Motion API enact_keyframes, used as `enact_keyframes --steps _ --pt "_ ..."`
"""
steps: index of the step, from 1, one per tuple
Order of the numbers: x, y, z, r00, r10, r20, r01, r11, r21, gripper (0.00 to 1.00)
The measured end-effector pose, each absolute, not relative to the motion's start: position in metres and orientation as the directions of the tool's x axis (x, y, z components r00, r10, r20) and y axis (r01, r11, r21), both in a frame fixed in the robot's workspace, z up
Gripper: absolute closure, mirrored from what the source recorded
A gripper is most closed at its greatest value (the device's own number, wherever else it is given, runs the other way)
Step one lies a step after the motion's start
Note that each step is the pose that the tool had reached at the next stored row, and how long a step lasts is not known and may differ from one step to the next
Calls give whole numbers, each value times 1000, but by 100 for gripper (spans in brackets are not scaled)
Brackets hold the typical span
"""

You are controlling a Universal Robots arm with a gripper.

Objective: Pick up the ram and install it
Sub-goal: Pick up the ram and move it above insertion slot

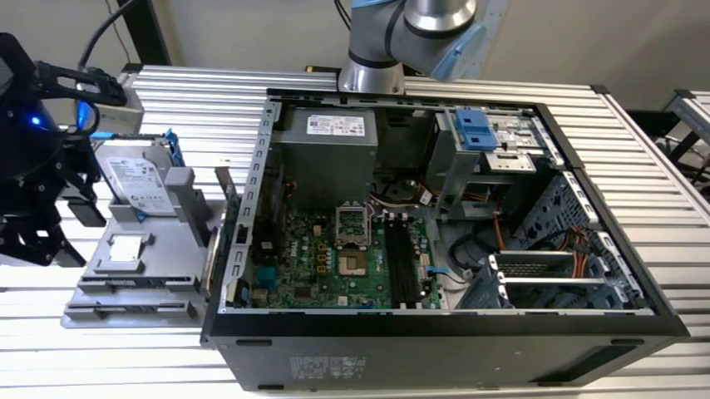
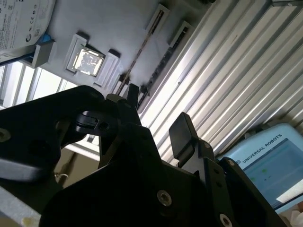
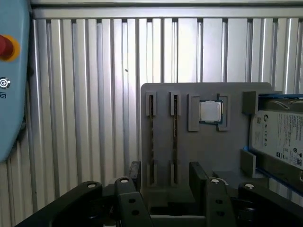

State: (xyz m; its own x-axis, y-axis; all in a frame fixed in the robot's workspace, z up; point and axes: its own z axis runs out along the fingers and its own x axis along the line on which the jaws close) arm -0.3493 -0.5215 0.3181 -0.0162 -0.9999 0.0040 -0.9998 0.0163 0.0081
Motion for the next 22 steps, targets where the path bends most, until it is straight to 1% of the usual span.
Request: enact_keyframes --steps 11,22 --pt "-349 -521 300 2 -1000 6 -1000 -2 8 0" --pt "-349 -521 296 4 -1000 6 -1000 -4 8 0"
